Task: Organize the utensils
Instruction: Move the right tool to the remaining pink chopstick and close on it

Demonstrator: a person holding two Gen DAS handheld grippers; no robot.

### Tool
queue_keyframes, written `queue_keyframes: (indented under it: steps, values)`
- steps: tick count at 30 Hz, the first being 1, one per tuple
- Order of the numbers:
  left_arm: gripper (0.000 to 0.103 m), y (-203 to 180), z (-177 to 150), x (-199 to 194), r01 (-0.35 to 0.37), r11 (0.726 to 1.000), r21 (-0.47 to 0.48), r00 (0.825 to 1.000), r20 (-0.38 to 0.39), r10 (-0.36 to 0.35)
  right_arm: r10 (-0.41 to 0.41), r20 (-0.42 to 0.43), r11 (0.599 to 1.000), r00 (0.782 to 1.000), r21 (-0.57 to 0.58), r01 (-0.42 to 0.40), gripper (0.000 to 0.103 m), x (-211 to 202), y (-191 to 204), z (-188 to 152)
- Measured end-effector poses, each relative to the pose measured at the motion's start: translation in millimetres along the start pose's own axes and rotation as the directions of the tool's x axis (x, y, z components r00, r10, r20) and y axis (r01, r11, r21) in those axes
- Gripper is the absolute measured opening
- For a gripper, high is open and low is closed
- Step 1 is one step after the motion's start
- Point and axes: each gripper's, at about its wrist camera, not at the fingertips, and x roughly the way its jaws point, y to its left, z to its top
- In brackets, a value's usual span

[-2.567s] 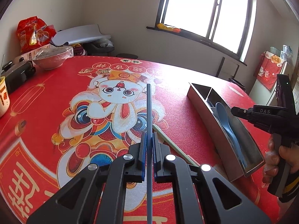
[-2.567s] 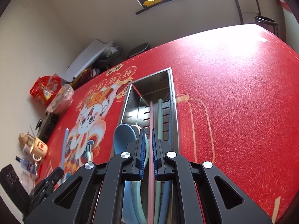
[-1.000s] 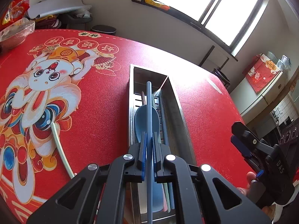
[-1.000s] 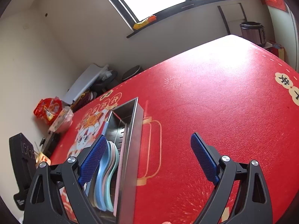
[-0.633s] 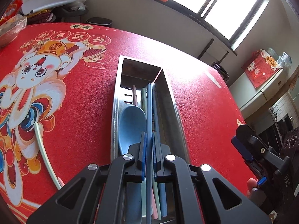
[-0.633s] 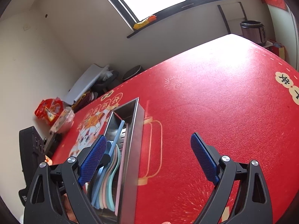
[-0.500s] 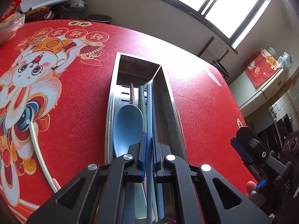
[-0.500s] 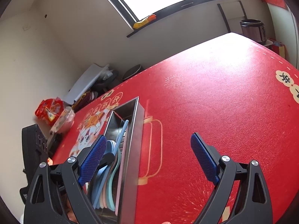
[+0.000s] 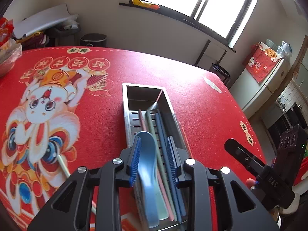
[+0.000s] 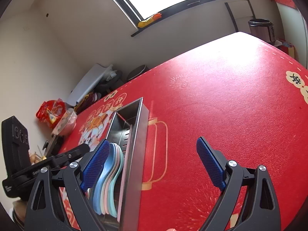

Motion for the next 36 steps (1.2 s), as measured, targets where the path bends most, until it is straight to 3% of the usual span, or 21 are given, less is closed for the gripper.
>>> queue_keyframes:
  steps: [4, 10, 15, 20, 27, 34, 35, 36]
  values:
    - [0.037, 25, -10, -24, -0.041, 0.999, -0.002, 0.999, 0.021, 0.041, -0.007, 0.005, 1.0, 1.0, -0.025, 0.007, 0.088, 0, 7, -3]
    - [0.039, 70, -33, -39, -0.112, 0.993, -0.038, 0.994, 0.004, 0.113, -0.045, 0.022, 0.997, 0.999, -0.068, 0.047, 0.088, -3, 22, -9]
    - [0.039, 86, -55, -36, -0.099, 0.994, -0.041, 0.995, -0.036, 0.097, -0.022, 0.037, 0.996, 0.999, -0.091, 0.026, 0.088, -22, 32, -20]
    - [0.04, 93, -69, -41, -0.079, 0.996, -0.041, 0.997, -0.028, 0.078, -0.055, 0.002, 0.983, 0.998, -0.174, 0.055, 0.088, -38, 45, -43]
    - [0.056, 91, -91, -68, -0.114, 0.99, 0.083, 0.993, 0.041, 0.111, -0.113, -0.103, 0.94, 0.988, -0.334, 0.072, 0.088, -48, 62, -76]
    - [0.09, 96, -108, -100, -0.16, 0.973, 0.169, 0.978, 0.158, 0.133, -0.116, -0.173, 0.914, 0.978, -0.405, 0.036, 0.088, -50, 73, -100]
    - [0.091, 97, -110, -103, -0.162, 0.971, 0.175, 0.977, 0.169, 0.132, -0.116, -0.188, 0.906, 0.975, -0.423, 0.026, 0.087, -49, 76, -105]
    - [0.092, 98, -112, -105, -0.162, 0.97, 0.179, 0.975, 0.178, 0.13, -0.127, -0.197, 0.896, 0.972, -0.444, 0.027, 0.075, -47, 79, -109]
